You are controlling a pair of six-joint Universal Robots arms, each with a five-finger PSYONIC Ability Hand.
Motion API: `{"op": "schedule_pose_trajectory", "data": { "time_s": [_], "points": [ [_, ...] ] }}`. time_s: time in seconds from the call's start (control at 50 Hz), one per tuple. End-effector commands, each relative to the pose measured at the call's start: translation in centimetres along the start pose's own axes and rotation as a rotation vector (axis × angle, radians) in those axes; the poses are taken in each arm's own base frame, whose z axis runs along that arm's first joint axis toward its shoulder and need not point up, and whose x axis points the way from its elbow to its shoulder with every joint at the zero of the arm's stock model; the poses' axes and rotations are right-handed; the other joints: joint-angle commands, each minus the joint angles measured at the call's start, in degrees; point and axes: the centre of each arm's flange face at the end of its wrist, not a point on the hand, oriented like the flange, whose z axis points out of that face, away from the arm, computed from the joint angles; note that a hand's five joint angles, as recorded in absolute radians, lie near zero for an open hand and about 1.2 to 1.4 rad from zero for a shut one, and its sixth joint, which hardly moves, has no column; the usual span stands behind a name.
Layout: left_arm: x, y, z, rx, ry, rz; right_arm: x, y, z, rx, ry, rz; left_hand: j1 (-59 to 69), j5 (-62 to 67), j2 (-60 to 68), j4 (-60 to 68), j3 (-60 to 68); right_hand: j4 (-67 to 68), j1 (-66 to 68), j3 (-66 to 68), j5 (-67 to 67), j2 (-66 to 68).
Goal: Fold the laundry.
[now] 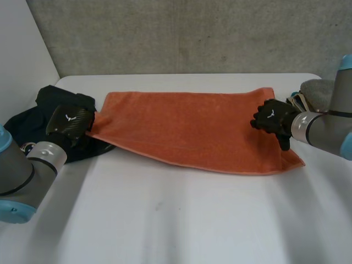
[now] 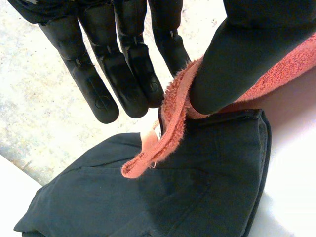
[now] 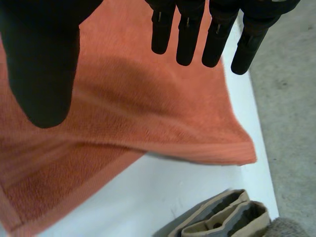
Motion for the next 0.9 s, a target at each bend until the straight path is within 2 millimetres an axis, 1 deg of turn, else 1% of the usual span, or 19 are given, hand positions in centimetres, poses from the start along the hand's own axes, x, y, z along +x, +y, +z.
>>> {"op": "schedule_pose_trajectory", "data": {
  "time_s": [0.02,0.08,0.1,0.14,0.2,0.24,0.26,0.28,0.34,0.4,0.42,0.48,0.56,0.66,0.76,0.9],
  "points": [
    [0.0,-0.4,-0.1,0.005,0.004,-0.007,1.0,1.1,-0.4,-0.043,0.032,0.104,14.0,13.3,11.6,11.3,11.8,7.1,6.3,6.8,7.0,6.1],
    [0.0,-0.6,-0.2,0.007,0.005,-0.014,1.6,1.0,-1.4,-0.038,0.054,0.214,14.0,13.3,11.6,11.3,11.8,8.3,7.5,8.0,8.2,7.3],
    [0.0,-0.8,-0.2,0.009,0.005,-0.020,1.9,0.9,-2.1,-0.033,0.070,0.291,14.0,13.3,11.6,11.3,11.8,8.1,7.4,7.8,8.0,7.1],
    [0.0,-1.0,-0.3,0.011,0.006,-0.025,1.9,1.1,-2.9,-0.035,0.079,0.367,14.0,13.3,11.6,11.3,11.8,8.1,7.4,7.8,8.0,7.1],
    [-0.2,-1.5,-0.4,0.020,0.001,-0.035,1.6,1.6,-5.1,-0.060,0.096,0.473,14.0,13.3,11.6,11.3,11.8,8.9,8.2,8.6,8.9,8.0],
    [-0.3,-1.7,-0.5,0.023,-0.003,-0.040,1.4,2.4,-5.9,-0.080,0.103,0.505,14.0,13.3,11.6,11.3,11.8,12.0,11.2,11.7,11.9,11.0],
    [-0.5,-1.9,-0.5,0.025,-0.007,-0.045,0.9,3.2,-6.4,-0.097,0.099,0.519,14.0,13.3,11.6,11.3,11.8,15.6,14.9,15.3,15.6,14.7],
    [-0.5,-2.0,-0.6,0.026,-0.007,-0.048,0.8,3.5,-6.6,-0.104,0.099,0.521,14.0,13.3,11.6,11.3,11.8,16.7,15.9,16.4,16.6,15.7],
    [-0.5,-2.3,-0.7,0.030,-0.009,-0.062,-0.3,4.6,-7.3,-0.130,0.077,0.504,14.0,13.3,11.6,11.3,11.8,17.7,16.9,17.4,17.6,16.7],
    [-0.5,-2.2,-0.6,0.029,-0.008,-0.071,-1.0,5.4,-7.5,-0.144,0.064,0.468,14.0,13.3,11.6,11.3,11.8,17.0,16.3,16.7,16.9,16.0],
    [-0.5,-2.2,-0.6,0.028,-0.006,-0.073,-1.1,5.8,-7.5,-0.139,0.064,0.442,14.0,13.3,11.6,11.3,11.8,17.0,16.3,16.7,16.9,16.0],
    [-0.3,-2.0,-0.6,0.023,-0.002,-0.075,-1.6,6.3,-7.2,-0.123,0.068,0.428,14.0,13.3,11.6,11.3,11.8,17.0,16.3,16.7,16.9,16.0],
    [-0.2,-1.9,-0.6,0.021,0.000,-0.076,-2.2,6.9,-6.0,-0.069,0.106,0.433,14.0,13.3,11.6,11.3,11.8,16.9,16.1,16.6,16.8,15.9],
    [-0.3,-1.9,-0.5,0.022,-0.002,-0.075,-2.8,7.4,-4.7,-0.027,0.129,0.439,14.0,13.3,11.6,11.3,11.8,16.5,15.8,16.2,16.4,15.5],
    [-0.4,-1.9,-0.5,0.022,-0.005,-0.075,-3.5,7.7,-3.7,-0.018,0.113,0.453,14.0,13.3,11.6,11.3,11.8,17.9,17.1,17.6,17.8,16.9],
    [-0.3,-1.8,-0.5,0.021,-0.003,-0.077,-3.7,8.3,-2.4,-0.010,0.114,0.442,14.0,13.3,11.6,11.3,11.8,20.9,20.1,20.6,20.8,19.9]
  ]
}}
